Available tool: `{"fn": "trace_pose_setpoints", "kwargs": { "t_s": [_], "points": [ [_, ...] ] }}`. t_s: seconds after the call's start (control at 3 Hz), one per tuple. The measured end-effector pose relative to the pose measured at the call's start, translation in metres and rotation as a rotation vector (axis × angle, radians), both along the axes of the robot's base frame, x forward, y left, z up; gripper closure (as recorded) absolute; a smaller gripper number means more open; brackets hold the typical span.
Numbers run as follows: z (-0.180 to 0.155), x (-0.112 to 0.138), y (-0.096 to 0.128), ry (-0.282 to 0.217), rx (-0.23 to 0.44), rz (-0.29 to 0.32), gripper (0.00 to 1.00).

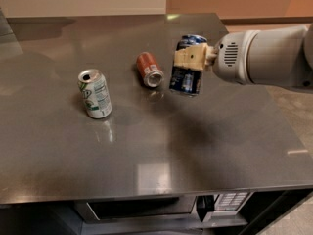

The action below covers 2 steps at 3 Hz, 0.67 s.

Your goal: Place pepsi can upright

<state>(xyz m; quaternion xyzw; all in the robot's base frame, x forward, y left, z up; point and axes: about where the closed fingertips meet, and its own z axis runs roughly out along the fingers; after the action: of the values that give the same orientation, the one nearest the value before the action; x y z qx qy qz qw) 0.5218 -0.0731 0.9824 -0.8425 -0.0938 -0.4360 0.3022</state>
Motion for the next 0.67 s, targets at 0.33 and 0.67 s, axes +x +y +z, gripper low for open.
{"fn": "trace_pose_setpoints", "kwargs": {
  "t_s": [0.33, 0.67],
  "points": [
    [-0.0098, -0.0022, 0.0009, -0.131, -0.055, 0.017, 1.0],
    [-0.0185, -0.0018, 0.0022, -0.258, -0.129, 0.03, 1.0]
  ]
}}
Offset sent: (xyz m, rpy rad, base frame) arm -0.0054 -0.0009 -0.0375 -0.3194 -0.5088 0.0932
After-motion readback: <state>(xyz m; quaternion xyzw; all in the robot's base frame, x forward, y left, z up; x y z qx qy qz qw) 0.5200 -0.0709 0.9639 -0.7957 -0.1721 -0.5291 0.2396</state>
